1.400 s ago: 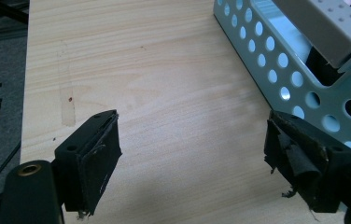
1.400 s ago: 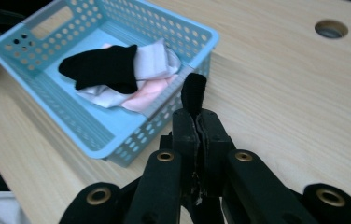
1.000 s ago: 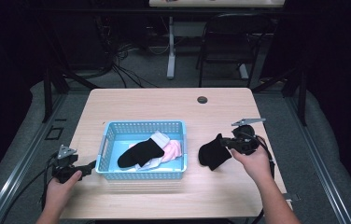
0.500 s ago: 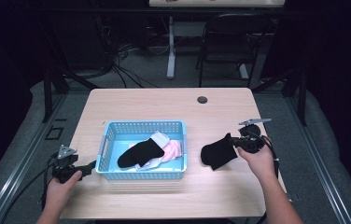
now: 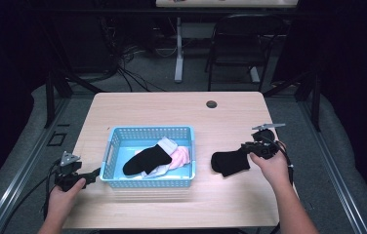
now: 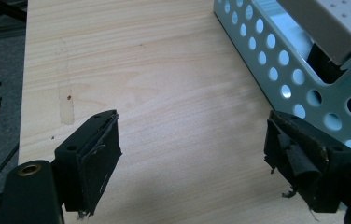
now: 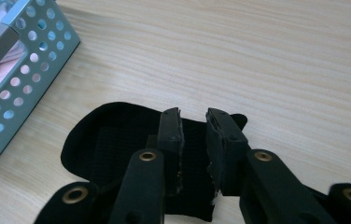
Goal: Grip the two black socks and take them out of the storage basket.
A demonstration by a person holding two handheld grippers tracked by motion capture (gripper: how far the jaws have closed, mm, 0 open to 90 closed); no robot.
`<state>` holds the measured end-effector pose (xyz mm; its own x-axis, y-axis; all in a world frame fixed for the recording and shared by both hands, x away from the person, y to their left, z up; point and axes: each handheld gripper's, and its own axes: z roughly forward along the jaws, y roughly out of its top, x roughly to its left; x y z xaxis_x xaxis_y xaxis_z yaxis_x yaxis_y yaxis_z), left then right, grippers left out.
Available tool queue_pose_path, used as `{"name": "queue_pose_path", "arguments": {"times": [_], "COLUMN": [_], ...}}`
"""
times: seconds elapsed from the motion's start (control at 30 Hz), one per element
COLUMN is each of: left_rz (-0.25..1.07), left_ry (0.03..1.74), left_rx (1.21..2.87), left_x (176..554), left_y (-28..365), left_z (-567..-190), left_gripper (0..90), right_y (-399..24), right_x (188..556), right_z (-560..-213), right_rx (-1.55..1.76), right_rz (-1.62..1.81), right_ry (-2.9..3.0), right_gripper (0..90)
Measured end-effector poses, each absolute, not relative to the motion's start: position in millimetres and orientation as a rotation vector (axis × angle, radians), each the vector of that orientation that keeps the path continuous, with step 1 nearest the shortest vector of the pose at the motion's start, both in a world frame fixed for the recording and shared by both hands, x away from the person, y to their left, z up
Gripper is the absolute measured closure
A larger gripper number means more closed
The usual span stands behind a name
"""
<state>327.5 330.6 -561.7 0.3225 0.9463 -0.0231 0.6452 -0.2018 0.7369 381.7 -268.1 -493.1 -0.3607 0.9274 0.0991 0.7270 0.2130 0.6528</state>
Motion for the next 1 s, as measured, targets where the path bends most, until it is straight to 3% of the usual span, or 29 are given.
{"name": "queue_pose_path", "arguments": {"times": [0.33, 1.0], "left_rz": [0.590, 0.589], "left_ry": [1.401, 1.398], "left_rx": [1.936, 1.936], "left_x": [327.5, 327.4], "left_y": [330.6, 330.7], "left_z": [-561.7, -561.3], "left_gripper": [18.2, 18.3], "right_y": [-253.7, -191.9], "right_x": [379.5, 378.1], "right_z": [-485.6, -447.1], "right_rx": [1.497, 1.295], "right_rz": [0.878, 0.928], "right_ry": [2.196, 2.338], "right_gripper": [64.6, 62.4]}}
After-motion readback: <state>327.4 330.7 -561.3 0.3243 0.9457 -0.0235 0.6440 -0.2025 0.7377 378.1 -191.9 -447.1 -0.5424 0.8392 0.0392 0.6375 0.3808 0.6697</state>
